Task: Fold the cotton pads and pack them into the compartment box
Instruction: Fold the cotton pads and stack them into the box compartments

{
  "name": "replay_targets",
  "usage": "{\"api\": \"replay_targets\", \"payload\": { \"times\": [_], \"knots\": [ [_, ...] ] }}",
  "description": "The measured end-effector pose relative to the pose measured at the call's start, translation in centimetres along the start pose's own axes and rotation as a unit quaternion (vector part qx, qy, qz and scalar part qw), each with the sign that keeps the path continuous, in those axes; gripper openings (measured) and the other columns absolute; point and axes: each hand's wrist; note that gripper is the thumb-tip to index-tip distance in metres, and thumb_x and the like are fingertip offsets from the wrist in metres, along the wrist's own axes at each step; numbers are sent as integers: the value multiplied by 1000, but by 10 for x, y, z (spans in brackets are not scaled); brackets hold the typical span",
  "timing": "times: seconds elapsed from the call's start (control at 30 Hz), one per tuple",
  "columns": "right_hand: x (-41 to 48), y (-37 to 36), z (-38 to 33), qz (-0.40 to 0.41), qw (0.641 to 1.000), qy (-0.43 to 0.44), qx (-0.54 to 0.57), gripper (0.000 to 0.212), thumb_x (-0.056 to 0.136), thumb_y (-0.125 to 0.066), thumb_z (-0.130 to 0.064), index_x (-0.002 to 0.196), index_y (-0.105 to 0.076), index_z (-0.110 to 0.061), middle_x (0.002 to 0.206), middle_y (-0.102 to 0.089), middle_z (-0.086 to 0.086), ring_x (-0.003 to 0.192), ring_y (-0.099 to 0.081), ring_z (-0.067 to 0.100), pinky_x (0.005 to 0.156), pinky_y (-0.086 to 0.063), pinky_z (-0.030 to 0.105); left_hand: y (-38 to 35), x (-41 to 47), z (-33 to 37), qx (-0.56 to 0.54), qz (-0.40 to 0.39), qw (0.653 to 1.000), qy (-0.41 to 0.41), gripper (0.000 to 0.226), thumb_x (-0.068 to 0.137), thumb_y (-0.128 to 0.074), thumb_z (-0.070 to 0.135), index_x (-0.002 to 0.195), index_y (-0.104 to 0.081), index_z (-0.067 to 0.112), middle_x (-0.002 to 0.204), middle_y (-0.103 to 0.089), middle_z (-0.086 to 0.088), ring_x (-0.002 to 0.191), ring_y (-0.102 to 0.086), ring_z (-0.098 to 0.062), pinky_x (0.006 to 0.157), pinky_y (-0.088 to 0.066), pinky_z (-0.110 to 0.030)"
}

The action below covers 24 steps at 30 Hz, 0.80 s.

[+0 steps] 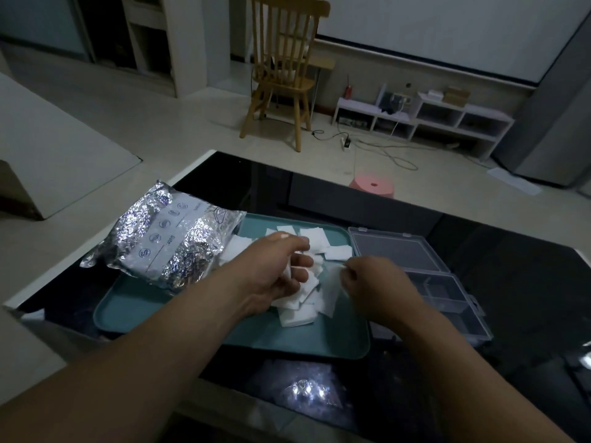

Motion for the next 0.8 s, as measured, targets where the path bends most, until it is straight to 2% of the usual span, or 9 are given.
{"api": "replay_targets", "payload": {
  "times": [0.13,0.2,0.3,0.4,0.5,0.57,0.63,0.73,0.8],
  "knots": [
    [-12,15,-11,158,974,13,161,37,103,-54,-29,67,-58,-18,64,-59,-3,61,-56,15,54,-38,31,-8,-6,-6,-22,-32,999,3,20,104,-59,30,112,-55,12,97,-67,-13,69,-72,-19,50,-52,-24],
    [-23,17,-29,180,947,35,264,38,103,-58,-24,65,-60,-25,65,-62,-8,62,-56,6,53,-37,18,-10,-8,-7,-53,-52,997,9,36,103,-60,38,123,-58,7,117,-70,-21,88,-77,-25,61,-58,-27],
    [-36,14,-50,172,920,90,342,28,104,-60,-28,82,-71,-42,88,-70,-27,82,-64,-4,67,-45,12,-9,-12,-1,-125,-83,989,8,42,105,-57,36,127,-62,0,117,-73,-23,94,-76,-25,71,-61,-30],
    [-40,10,-53,154,921,126,335,15,101,-64,-35,99,-69,-49,100,-69,-30,98,-61,-8,76,-44,10,-4,-14,2,-134,-79,988,2,36,106,-55,26,127,-63,-3,108,-77,-19,91,-77,-26,70,-62,-32],
    [-35,8,-44,135,935,119,306,18,94,-68,-48,110,-67,-41,112,-65,-26,113,-55,-6,88,-41,13,2,-13,3,-116,-65,991,14,27,104,-56,20,119,-67,2,98,-76,-14,87,-75,-28,72,-63,-37],
    [-32,9,-37,108,935,136,307,24,90,-73,-47,110,-63,-38,128,-61,-26,124,-52,-4,99,-42,20,3,-12,2,-101,-83,991,24,26,102,-53,19,116,-69,2,98,-72,-15,87,-73,-27,80,-62,-39],
    [-32,15,-34,68,932,150,325,26,87,-78,-41,103,-59,-36,141,-56,-28,132,-48,-6,103,-41,17,3,-13,2,-96,-117,988,34,28,102,-51,19,117,-68,5,102,-69,-16,90,-70,-26,82,-61,-38],
    [-33,21,-32,35,914,154,374,27,87,-81,-27,100,-58,-27,128,-65,-25,120,-58,-7,93,-43,7,3,-15,3,-83,-166,982,34,27,103,-54,24,118,-74,13,105,-70,-13,100,-68,-25,86,-61,-40],
    [-32,21,-31,42,910,156,381,26,89,-80,-26,103,-59,-24,119,-68,-20,114,-62,0,97,-47,17,3,-17,3,-74,-178,981,28,27,101,-58,25,117,-77,16,108,-73,-11,105,-68,-24,91,-61,-41]
  ]
}}
Point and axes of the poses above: each hand's wrist, its own x-axis towards the middle knuckle, its own y-axis out of the back of the hand, z = x × y
